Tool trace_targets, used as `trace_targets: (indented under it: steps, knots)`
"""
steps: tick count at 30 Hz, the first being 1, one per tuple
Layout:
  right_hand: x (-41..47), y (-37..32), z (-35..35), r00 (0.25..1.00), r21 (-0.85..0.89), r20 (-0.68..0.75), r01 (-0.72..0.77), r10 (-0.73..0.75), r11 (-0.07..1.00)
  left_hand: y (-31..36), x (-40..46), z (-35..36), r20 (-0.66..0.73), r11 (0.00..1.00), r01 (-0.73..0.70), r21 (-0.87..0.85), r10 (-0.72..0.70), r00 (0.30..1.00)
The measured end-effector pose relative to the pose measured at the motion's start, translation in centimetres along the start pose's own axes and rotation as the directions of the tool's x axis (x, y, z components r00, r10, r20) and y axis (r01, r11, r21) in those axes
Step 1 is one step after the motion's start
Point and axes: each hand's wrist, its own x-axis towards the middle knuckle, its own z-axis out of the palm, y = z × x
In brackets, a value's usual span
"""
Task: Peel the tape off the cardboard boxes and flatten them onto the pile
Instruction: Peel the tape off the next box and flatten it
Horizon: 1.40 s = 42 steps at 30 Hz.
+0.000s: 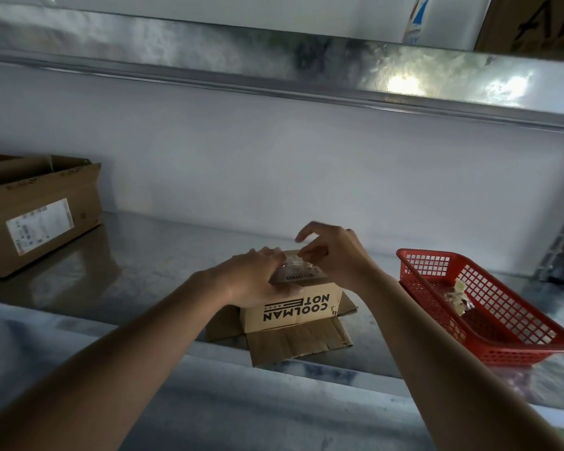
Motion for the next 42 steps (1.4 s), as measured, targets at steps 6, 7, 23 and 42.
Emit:
trace_targets:
  steps: [6, 7, 23, 42]
  knots:
    - [0.1, -0.7, 0.0, 0.990, -0.227, 0.060, -0.114, 0.130, 0.967, -0.3, 0.1, 0.2, -0.025, 0.999, -0.011, -0.034, 0.010, 1.000]
    - [0.1, -0.8, 0.1, 0.990, -0.247, 0.056, -0.113, 0.130, 0.963, -0.3, 0.1, 0.3, -0.031, 0.999, -0.012, -0.036, 0.011, 0.999]
    - [-0.3, 1.4, -0.4, 0.872, 0.019, -0.259, -0.424, 0.415, 0.905, -1.5, 0.0, 0.3, 0.027, 0.998, -0.065, 0.024, 0.064, 0.998]
    - [-0.2, -0.2, -0.4, 0.990, -0.244, 0.124, -0.036, 0.068, 0.969, -1.1, 1.2, -0.2, 0.104, 0.995, -0.092, 0.038, 0.087, 0.991]
